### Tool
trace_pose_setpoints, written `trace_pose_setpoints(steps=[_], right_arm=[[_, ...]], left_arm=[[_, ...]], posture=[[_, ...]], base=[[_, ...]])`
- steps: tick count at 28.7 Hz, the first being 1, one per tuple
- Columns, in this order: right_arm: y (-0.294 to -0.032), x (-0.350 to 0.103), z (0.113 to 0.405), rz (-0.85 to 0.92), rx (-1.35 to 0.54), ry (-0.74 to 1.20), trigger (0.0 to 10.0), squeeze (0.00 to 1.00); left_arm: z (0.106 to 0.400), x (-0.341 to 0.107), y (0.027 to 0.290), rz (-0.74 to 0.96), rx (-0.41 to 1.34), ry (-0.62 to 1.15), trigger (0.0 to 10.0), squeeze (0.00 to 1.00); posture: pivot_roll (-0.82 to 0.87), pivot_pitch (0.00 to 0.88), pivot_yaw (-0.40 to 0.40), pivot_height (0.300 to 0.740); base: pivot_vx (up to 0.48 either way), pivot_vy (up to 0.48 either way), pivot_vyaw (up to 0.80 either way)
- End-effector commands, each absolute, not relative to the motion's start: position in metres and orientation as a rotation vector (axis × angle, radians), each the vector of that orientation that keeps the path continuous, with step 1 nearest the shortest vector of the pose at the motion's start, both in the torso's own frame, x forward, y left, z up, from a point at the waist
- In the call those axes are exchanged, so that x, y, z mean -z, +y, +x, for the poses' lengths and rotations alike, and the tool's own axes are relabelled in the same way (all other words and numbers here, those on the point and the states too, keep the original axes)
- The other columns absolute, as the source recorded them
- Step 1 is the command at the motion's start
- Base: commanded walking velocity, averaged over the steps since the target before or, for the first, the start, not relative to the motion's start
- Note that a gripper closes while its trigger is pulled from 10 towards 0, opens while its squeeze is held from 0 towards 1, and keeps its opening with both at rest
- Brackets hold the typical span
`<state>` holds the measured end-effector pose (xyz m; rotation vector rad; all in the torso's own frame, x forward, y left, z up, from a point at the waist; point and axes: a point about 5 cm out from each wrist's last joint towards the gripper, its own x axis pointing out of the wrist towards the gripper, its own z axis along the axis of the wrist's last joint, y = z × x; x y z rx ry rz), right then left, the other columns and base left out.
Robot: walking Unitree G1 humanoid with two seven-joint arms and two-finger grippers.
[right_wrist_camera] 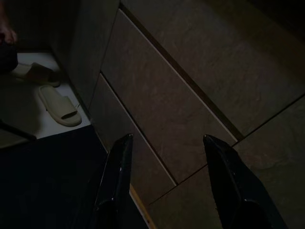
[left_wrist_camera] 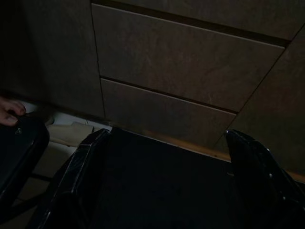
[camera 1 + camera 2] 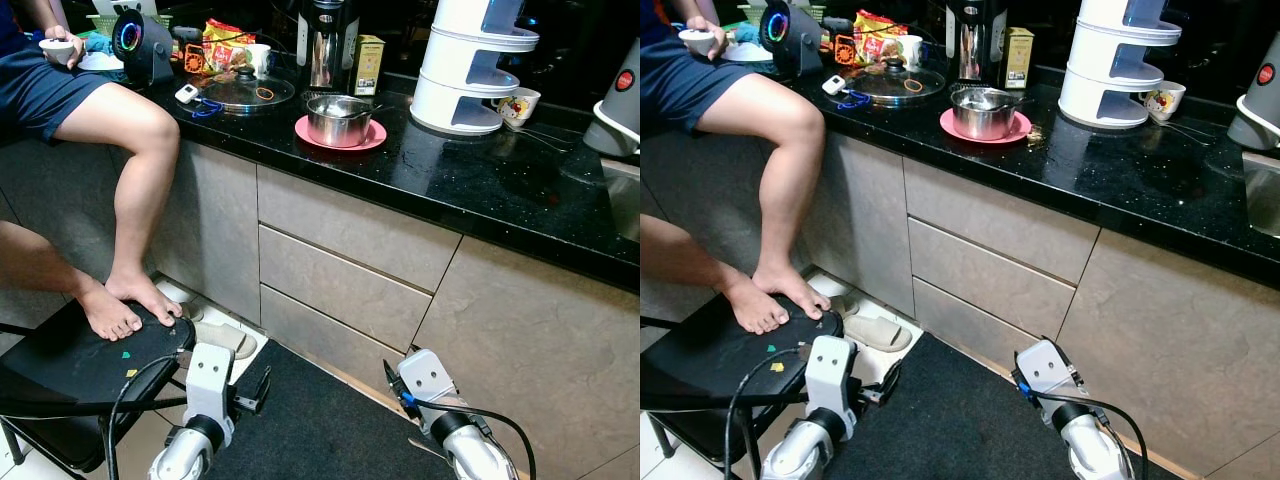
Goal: Kitchen organization
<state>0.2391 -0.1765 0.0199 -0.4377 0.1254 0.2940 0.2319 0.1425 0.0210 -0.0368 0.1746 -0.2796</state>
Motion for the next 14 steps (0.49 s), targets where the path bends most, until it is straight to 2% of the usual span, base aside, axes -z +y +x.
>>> trace_pose_setpoints(steps=[1, 7, 12, 14], right_arm=[[-0.1776, -0.0207, 0.2379, -0.429, -0.293, 0.120, 10.0, 0.00], [-0.1775, -0.0225, 0.2400, -0.434, -0.319, 0.120, 10.0, 0.00], [-0.1750, -0.0244, 0.2422, -0.433, -0.349, 0.115, 10.0, 0.00], [-0.1706, -0.0254, 0.2404, -0.447, -0.418, 0.110, 10.0, 0.00]], left_arm=[[0.2320, -0.0196, 0.1419, -0.047, 0.286, 0.186, 10.0, 0.00], [0.2338, -0.0226, 0.1393, -0.036, 0.297, 0.172, 10.0, 0.00], [0.2350, -0.0241, 0.1391, -0.047, 0.294, 0.166, 10.0, 0.00], [0.2351, -0.0257, 0.1395, -0.050, 0.295, 0.162, 10.0, 0.00]], posture=[[0.12, 0.000, -0.066, 0.740], [0.12, 0.000, -0.069, 0.740], [0.12, 0.000, -0.070, 0.740], [0.12, 0.000, -0.069, 0.740]], base=[[0.000, 0.000, 0.00], [0.000, 0.000, 0.00], [0.300, 0.000, 0.00], [0.311, 0.000, 0.00]])
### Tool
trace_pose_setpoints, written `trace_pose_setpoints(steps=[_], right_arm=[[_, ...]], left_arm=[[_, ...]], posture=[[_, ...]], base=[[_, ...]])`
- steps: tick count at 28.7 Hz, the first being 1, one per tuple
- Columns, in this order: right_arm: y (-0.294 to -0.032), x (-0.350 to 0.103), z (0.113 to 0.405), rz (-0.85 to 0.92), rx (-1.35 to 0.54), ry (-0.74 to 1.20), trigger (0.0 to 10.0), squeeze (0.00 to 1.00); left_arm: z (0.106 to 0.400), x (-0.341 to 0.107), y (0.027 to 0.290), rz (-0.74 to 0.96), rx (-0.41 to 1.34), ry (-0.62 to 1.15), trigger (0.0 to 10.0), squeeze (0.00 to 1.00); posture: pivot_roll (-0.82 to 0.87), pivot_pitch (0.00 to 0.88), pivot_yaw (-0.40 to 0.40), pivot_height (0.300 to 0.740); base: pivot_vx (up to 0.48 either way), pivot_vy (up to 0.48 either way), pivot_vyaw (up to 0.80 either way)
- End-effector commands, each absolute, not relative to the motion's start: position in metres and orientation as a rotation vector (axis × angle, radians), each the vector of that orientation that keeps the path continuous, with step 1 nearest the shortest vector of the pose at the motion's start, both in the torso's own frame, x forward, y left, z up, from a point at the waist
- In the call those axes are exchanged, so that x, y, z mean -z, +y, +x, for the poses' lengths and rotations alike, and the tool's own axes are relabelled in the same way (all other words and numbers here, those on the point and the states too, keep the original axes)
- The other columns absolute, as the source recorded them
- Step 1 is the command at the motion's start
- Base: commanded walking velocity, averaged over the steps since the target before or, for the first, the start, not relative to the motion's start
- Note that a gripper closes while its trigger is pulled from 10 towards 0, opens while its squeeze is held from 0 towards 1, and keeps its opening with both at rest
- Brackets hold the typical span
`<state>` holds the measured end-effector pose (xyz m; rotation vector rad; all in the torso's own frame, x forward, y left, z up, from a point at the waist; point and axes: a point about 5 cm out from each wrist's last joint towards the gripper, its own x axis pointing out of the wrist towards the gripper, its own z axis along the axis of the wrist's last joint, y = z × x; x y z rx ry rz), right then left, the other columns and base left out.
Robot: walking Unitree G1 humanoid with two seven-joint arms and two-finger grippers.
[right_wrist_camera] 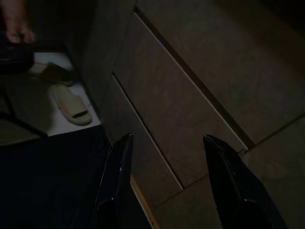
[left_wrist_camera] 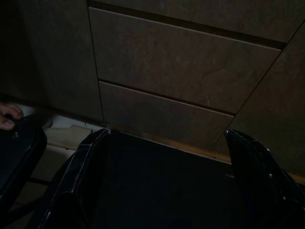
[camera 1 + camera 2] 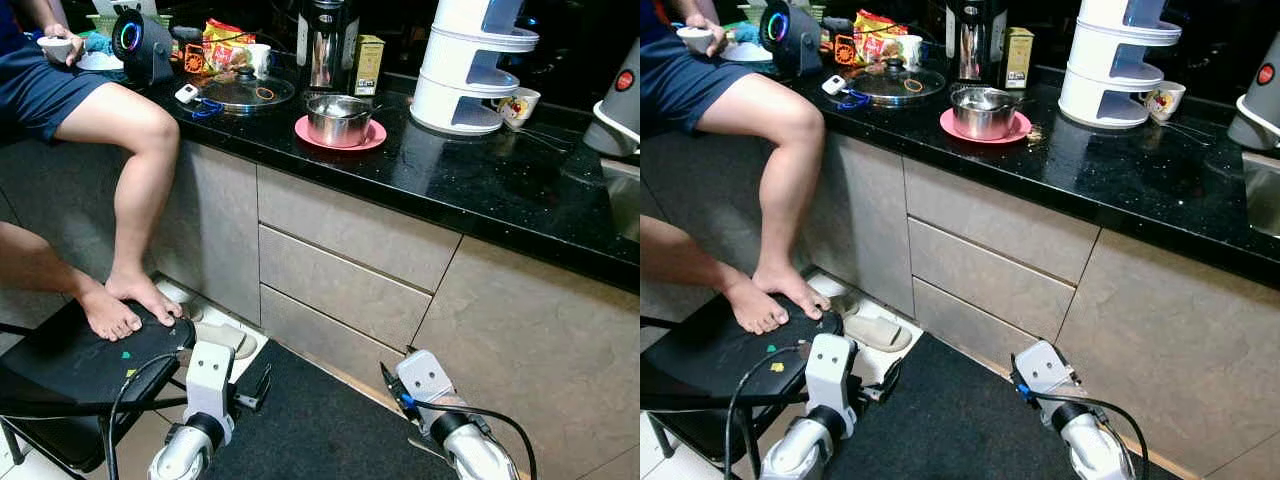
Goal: Kitchen organization
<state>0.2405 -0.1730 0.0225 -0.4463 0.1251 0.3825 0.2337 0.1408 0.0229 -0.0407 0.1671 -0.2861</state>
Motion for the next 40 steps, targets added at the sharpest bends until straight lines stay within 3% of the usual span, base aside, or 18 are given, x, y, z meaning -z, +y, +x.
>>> trace_pose_setpoints(steps=[1, 11, 16, 24, 40], right_arm=[[-0.170, -0.026, 0.239, -0.455, -0.447, 0.107, 10.0, 0.00], [-0.155, -0.045, 0.238, -0.433, -0.532, 0.033, 10.0, 0.00], [-0.142, -0.064, 0.247, -0.325, -0.575, -0.016, 10.0, 0.00], [-0.104, -0.135, 0.249, 0.028, -0.896, -0.157, 10.0, 0.00], [-0.087, -0.181, 0.285, 0.041, -0.795, -0.296, 10.0, 0.00]], left_arm=[[0.235, -0.027, 0.139, -0.050, 0.296, 0.159, 10.0, 0.00], [0.225, -0.039, 0.143, -0.031, 0.306, 0.125, 10.0, 0.00], [0.227, -0.042, 0.142, -0.031, 0.312, 0.114, 10.0, 0.00], [0.231, -0.049, 0.131, -0.043, 0.331, 0.105, 10.0, 0.00], [0.234, -0.052, 0.123, -0.043, 0.361, 0.102, 10.0, 0.00]], posture=[[0.12, 0.000, -0.070, 0.740], [0.10, 0.000, -0.059, 0.740], [0.10, 0.000, -0.058, 0.740], [0.11, 0.000, -0.059, 0.740], [0.12, 0.000, -0.059, 0.740]], base=[[0.311, 0.000, 0.00], [0.315, 0.000, 0.00], [0.316, 0.000, 0.00], [0.314, 0.000, 0.00], [0.316, 0.000, 0.00]])
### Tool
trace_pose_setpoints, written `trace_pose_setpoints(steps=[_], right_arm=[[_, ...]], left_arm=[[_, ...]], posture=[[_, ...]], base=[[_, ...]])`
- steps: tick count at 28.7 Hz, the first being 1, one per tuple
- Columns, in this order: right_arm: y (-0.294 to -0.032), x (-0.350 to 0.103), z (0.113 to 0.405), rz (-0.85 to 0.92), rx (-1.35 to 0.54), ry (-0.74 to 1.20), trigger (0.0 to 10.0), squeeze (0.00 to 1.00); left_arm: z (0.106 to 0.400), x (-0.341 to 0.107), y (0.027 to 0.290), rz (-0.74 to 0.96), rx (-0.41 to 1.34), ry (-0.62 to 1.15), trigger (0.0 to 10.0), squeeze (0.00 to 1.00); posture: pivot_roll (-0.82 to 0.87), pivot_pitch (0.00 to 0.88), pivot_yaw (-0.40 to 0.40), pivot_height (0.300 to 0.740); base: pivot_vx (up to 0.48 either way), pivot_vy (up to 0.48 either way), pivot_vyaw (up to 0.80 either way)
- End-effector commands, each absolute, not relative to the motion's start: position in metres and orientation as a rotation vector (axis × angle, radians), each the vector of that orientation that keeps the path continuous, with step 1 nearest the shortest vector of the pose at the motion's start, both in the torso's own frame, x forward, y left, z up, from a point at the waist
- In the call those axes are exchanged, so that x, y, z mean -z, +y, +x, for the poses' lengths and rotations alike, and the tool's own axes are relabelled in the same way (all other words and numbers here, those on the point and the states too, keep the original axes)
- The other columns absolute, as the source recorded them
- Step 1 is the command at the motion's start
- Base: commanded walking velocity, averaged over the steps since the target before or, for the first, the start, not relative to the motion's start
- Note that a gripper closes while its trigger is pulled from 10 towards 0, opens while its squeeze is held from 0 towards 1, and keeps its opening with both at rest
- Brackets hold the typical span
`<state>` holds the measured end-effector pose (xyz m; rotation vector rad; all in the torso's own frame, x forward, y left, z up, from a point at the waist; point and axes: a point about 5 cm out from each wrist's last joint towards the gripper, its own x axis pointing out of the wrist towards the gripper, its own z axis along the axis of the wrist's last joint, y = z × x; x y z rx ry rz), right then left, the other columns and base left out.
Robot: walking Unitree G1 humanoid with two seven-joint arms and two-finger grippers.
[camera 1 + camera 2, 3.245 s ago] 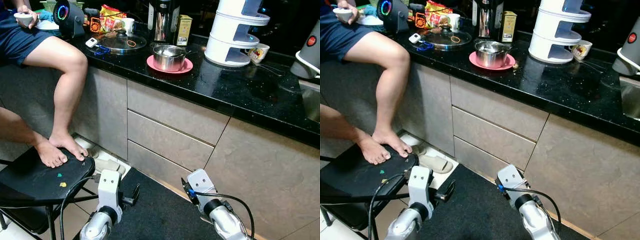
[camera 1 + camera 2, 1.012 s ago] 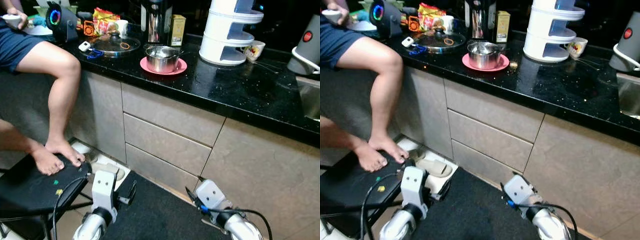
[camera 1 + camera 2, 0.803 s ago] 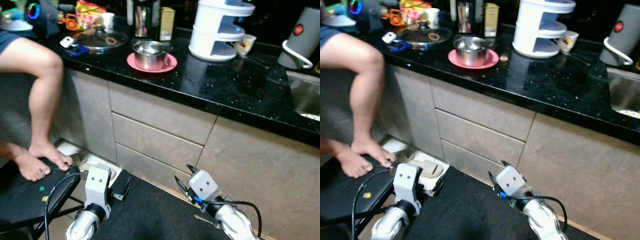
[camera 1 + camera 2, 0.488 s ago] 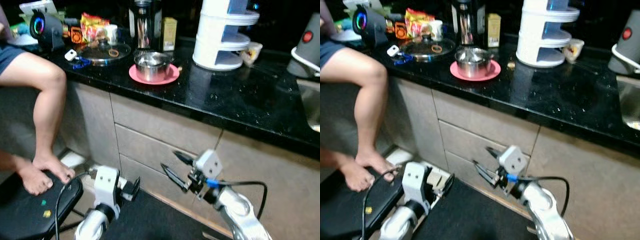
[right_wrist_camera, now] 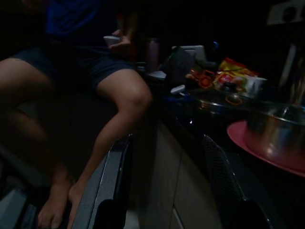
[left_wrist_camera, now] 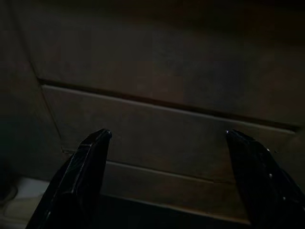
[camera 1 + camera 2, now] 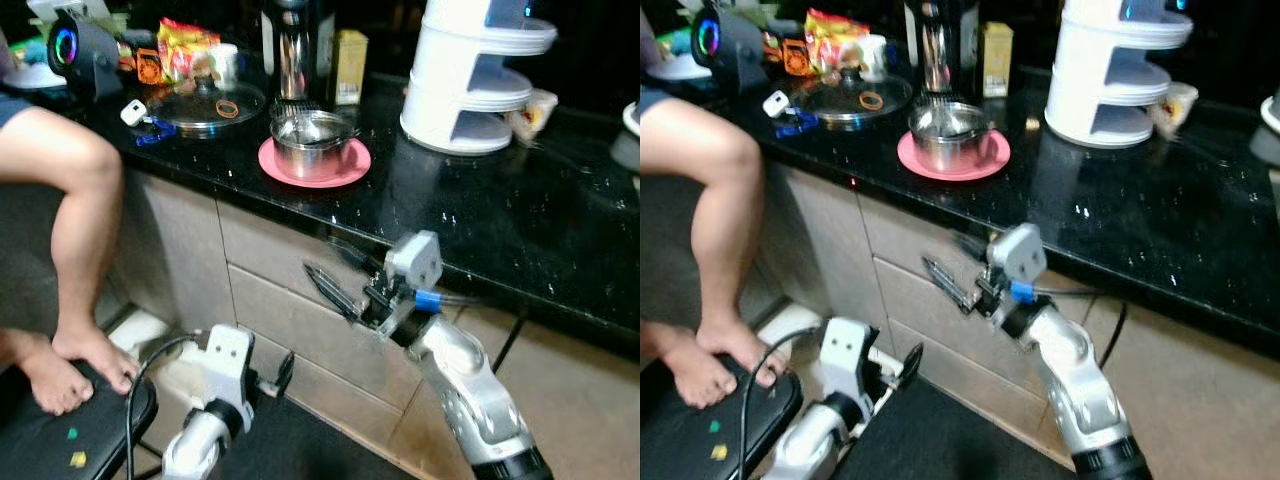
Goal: Kitchen organization
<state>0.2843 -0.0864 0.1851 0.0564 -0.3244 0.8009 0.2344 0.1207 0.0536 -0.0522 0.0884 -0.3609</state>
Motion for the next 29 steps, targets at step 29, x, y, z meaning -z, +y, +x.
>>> trace_pose_setpoints(steps=[29], right_arm=[[-0.144, -0.227, 0.339, 0.225, -0.249, -0.380, 10.0, 0.00]], left_arm=[[0.225, -0.049, 0.100, -0.071, 0.538, 0.135, 10.0, 0.00]], posture=[[0.12, 0.000, -0.071, 0.740]], base=[[0.221, 0.000, 0.00]])
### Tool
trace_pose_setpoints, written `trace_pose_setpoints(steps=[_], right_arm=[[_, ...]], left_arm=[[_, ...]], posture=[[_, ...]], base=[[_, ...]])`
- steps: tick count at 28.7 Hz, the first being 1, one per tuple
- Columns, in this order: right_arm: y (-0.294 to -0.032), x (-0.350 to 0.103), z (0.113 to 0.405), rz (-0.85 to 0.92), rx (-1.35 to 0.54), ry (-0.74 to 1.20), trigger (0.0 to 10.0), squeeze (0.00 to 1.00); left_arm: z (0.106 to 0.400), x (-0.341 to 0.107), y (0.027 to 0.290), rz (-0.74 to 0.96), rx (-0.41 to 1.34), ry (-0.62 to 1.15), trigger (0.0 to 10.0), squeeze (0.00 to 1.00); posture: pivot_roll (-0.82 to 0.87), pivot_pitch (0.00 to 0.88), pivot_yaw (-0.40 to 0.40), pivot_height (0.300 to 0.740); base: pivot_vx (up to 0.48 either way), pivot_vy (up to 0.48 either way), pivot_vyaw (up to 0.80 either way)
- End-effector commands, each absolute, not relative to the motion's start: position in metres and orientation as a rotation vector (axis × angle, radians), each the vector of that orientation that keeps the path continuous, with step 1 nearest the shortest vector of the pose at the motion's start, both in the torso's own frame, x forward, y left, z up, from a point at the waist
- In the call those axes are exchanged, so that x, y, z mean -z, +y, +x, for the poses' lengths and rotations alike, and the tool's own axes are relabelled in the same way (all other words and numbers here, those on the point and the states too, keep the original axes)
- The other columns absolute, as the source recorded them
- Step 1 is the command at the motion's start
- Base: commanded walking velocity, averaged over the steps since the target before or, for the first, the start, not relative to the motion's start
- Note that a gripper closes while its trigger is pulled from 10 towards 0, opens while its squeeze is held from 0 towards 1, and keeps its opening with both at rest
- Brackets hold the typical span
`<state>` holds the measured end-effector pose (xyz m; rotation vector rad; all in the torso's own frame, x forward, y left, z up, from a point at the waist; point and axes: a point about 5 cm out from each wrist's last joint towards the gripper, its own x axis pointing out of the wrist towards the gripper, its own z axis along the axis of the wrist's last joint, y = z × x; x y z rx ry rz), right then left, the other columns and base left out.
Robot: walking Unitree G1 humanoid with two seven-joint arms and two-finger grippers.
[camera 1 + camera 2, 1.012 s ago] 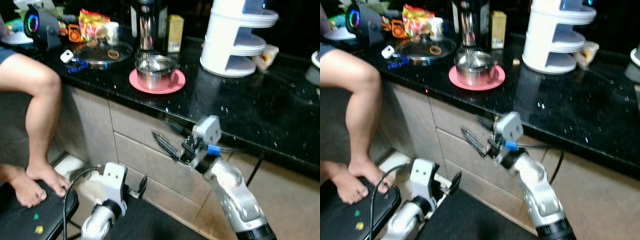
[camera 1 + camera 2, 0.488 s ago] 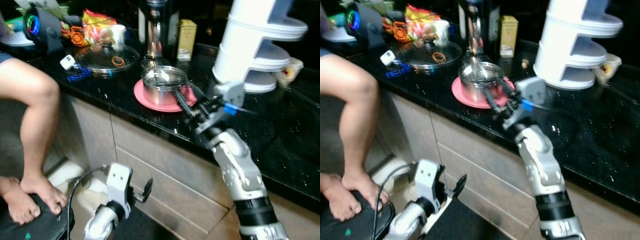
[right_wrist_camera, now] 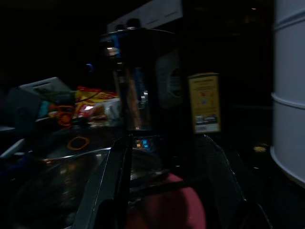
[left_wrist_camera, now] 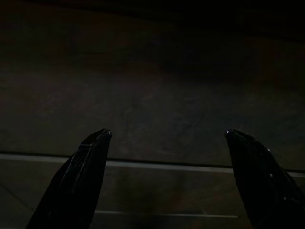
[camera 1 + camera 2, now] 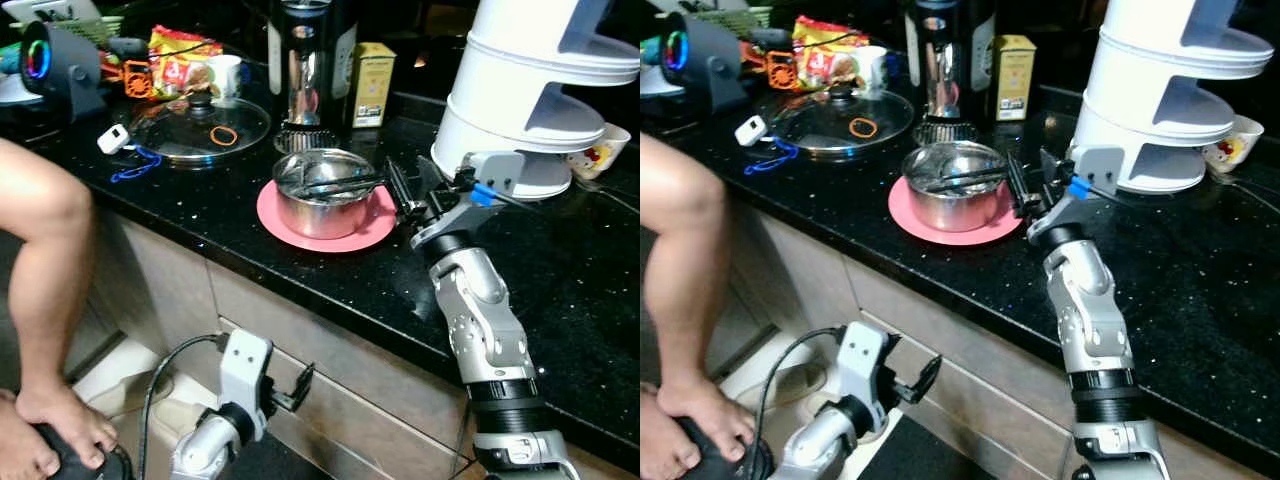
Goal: Kitchen organization
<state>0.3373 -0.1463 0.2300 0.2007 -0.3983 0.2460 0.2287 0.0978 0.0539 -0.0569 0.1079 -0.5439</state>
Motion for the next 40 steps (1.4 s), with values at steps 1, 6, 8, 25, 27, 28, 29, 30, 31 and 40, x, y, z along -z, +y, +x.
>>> trace_pose_setpoints(steps=[1, 6, 8, 25, 27, 28, 29, 30, 31, 40], right_arm=[[-0.145, -0.228, 0.340, 0.237, -0.244, -0.383, 10.0, 0.00], [-0.154, -0.233, 0.343, 0.341, -0.218, -0.388, 10.0, 0.00], [-0.158, -0.233, 0.344, 0.358, -0.221, -0.377, 10.0, 0.00], [-0.168, -0.217, 0.359, 0.311, -0.158, -0.186, 10.0, 0.00], [-0.168, -0.215, 0.359, 0.358, -0.183, -0.169, 10.0, 0.00], [-0.167, -0.214, 0.359, 0.382, -0.199, -0.163, 10.0, 0.00], [-0.166, -0.214, 0.359, 0.409, -0.216, -0.161, 10.0, 0.00], [-0.165, -0.214, 0.358, 0.428, -0.230, -0.159, 10.0, 0.00], [-0.164, -0.213, 0.358, 0.445, -0.242, -0.157, 10.0, 0.00], [-0.163, -0.212, 0.357, 0.530, -0.254, -0.148, 0.0, 0.00]], left_arm=[[0.225, -0.049, 0.100, -0.071, 0.539, 0.136, 10.0, 0.00], [0.225, -0.048, 0.100, -0.075, 0.546, 0.143, 10.0, 0.00], [0.225, -0.047, 0.100, -0.078, 0.549, 0.145, 10.0, 0.00], [0.227, -0.046, 0.099, -0.093, 0.554, 0.148, 10.0, 0.00], [0.227, -0.045, 0.099, -0.094, 0.555, 0.149, 10.0, 0.00], [0.227, -0.045, 0.099, -0.094, 0.555, 0.149, 10.0, 0.00], [0.227, -0.045, 0.099, -0.094, 0.556, 0.150, 10.0, 0.00], [0.227, -0.045, 0.099, -0.095, 0.556, 0.150, 10.0, 0.00], [0.227, -0.045, 0.099, -0.095, 0.557, 0.150, 10.0, 0.00], [0.227, -0.043, 0.099, -0.094, 0.554, 0.152, 10.0, 0.00]], posture=[[0.12, 0.000, -0.071, 0.740], [0.13, 0.000, -0.071, 0.740], [0.12, 0.000, -0.071, 0.740], [0.12, 0.000, -0.077, 0.740], [0.12, 0.000, -0.076, 0.740], [0.12, 0.000, -0.075, 0.740], [0.12, 0.000, -0.075, 0.740], [0.12, 0.000, -0.075, 0.740], [0.12, 0.000, -0.075, 0.740], [0.12, 0.000, -0.079, 0.740]], base=[[0.000, 0.000, 0.00], [0.000, 0.000, 0.00], [0.000, 0.000, 0.00], [0.000, 0.000, 0.00], [0.000, 0.000, 0.00], [0.000, 0.000, 0.00], [0.000, 0.000, 0.00], [0.000, 0.000, 0.00], [0.000, 0.000, 0.00], [0.000, 0.000, 0.00]])
